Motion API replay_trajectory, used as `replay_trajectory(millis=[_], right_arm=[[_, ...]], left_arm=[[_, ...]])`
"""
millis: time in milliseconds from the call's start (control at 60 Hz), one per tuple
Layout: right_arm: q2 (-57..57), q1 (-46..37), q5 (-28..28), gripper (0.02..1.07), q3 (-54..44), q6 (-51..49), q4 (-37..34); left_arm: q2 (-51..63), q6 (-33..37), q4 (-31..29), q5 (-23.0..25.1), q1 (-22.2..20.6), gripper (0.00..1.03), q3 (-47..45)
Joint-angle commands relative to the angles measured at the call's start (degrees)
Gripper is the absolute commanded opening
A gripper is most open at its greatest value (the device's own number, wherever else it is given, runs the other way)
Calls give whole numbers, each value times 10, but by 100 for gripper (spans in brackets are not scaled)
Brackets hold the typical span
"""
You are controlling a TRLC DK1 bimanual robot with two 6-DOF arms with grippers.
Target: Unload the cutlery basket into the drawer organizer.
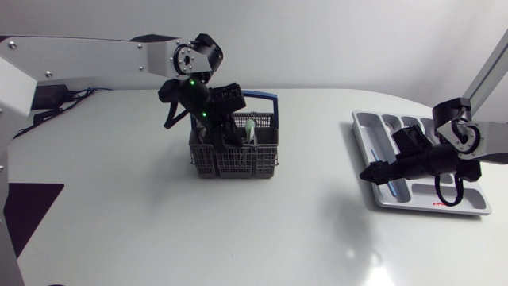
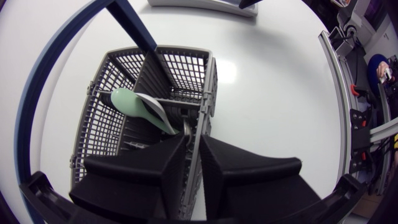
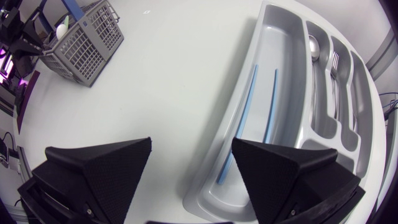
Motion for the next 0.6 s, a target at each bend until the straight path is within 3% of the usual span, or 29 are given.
replay_trajectory(millis=[0, 333, 500, 583], right_arm=[[-8, 5, 0, 95, -18, -7, 7], [-13, 5, 0, 95, -30, -12, 15], [-13, 5, 4, 95, -37, -12, 21], [-13, 5, 4, 95, -38, -11, 24]], left_arm=[[11, -14, -15, 20, -2, 14, 15], [-3, -11, -13, 20, -6, 15, -40], [-16, -17, 11, 20, -6, 25, -77], [-23, -28, 25, 21, -4, 25, -85]])
